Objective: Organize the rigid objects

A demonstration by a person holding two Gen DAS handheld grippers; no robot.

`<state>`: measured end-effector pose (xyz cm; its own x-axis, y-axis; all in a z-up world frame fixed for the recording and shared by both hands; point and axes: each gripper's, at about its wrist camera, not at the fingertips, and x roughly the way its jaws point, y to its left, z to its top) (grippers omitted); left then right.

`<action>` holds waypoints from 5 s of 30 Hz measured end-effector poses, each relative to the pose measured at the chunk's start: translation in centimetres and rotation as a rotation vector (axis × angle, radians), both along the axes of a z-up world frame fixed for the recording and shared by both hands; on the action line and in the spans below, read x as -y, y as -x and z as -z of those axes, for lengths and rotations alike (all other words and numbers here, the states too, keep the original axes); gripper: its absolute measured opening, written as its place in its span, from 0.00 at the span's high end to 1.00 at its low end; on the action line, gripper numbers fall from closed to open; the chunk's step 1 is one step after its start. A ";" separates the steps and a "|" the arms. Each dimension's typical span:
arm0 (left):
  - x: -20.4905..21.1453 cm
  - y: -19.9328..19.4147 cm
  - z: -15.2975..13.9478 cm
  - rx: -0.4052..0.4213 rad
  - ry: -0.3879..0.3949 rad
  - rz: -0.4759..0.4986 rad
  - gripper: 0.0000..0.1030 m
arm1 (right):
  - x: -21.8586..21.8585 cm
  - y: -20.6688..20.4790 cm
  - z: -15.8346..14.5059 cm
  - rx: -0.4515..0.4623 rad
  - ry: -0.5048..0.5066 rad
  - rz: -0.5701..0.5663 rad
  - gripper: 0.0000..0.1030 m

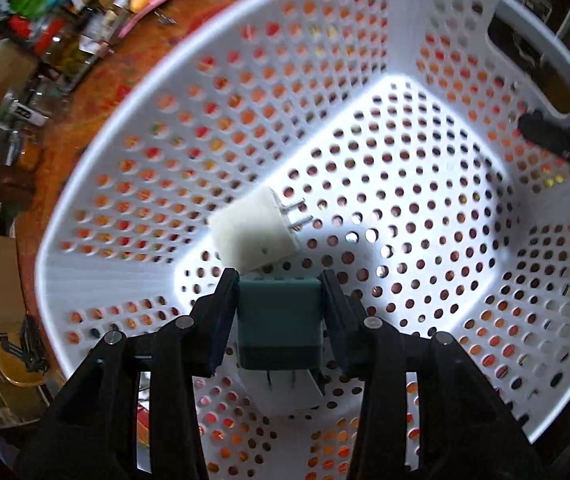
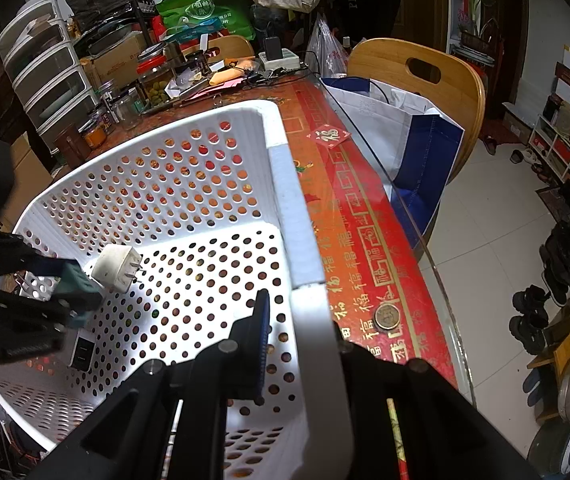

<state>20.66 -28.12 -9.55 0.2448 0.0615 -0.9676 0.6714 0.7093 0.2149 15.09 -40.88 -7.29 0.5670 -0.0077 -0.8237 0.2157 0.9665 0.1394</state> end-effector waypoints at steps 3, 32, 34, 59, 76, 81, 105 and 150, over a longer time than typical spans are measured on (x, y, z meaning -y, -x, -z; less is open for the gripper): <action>0.2 0.0 0.9 -0.039 -0.008 0.008 0.62 | -0.1 -0.1 -0.1 0.001 -0.001 -0.005 0.85; -33.9 -5.2 3.9 0.179 0.401 -0.629 0.00 | 0.2 -0.1 0.2 -0.004 -0.004 -0.005 0.85; -34.2 -6.1 4.4 0.166 0.403 -0.673 0.00 | 0.2 -0.1 0.2 -0.005 -0.003 -0.004 0.85; -33.3 -4.4 2.5 0.286 0.422 -0.705 0.61 | 0.4 0.1 0.2 -0.003 -0.004 -0.010 0.85; -33.7 -3.9 1.0 0.331 0.405 -0.708 0.71 | 0.4 0.0 0.1 -0.001 -0.005 -0.010 0.85; -34.1 -3.6 -0.1 0.356 0.411 -0.704 0.71 | 0.4 0.1 0.2 -0.001 -0.005 -0.009 0.85; -25.0 -0.4 -14.4 0.537 0.458 -0.481 0.72 | 0.4 0.0 0.1 -0.001 -0.004 -0.010 0.85; -33.3 -6.1 5.9 0.215 0.349 -0.659 0.01 | 0.4 -0.2 0.1 -0.005 -0.006 -0.021 0.84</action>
